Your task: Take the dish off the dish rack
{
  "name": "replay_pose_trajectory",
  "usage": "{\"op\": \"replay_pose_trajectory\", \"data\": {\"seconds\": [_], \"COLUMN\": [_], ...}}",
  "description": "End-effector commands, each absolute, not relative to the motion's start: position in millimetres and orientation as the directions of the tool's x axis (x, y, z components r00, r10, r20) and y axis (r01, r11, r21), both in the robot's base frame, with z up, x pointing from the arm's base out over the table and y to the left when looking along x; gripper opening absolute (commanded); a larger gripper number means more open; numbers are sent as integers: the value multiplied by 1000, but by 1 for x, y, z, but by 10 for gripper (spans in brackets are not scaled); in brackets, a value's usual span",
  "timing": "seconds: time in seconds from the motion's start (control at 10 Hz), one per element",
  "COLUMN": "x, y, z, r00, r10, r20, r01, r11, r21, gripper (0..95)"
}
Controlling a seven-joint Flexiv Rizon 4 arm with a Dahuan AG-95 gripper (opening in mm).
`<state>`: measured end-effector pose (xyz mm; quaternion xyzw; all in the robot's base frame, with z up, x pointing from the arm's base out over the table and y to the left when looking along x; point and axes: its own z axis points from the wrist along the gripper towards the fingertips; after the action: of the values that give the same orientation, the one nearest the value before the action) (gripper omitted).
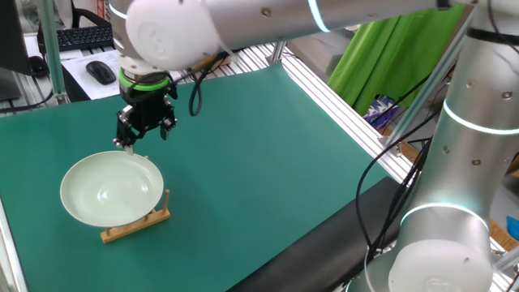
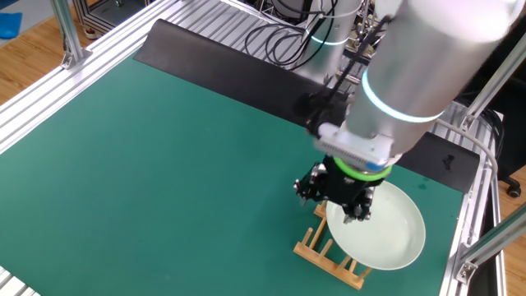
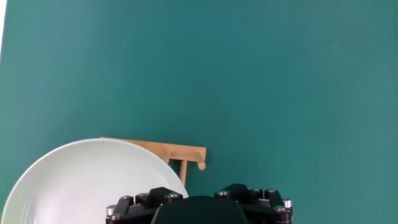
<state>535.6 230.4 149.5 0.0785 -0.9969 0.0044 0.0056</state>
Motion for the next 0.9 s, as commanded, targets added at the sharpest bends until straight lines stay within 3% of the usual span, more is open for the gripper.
{"op": "replay_pose_trajectory", "data": {"seconds": [0.1, 0.9], "x": [533, 529], "y": [230, 236], "z": [141, 104], "r00": [-988, -984], "r10": [-156, -172], "r20": [8, 42], "r01": [-156, -169], "r11": [987, 983], "r21": [28, 72], "gripper": [760, 760]}}
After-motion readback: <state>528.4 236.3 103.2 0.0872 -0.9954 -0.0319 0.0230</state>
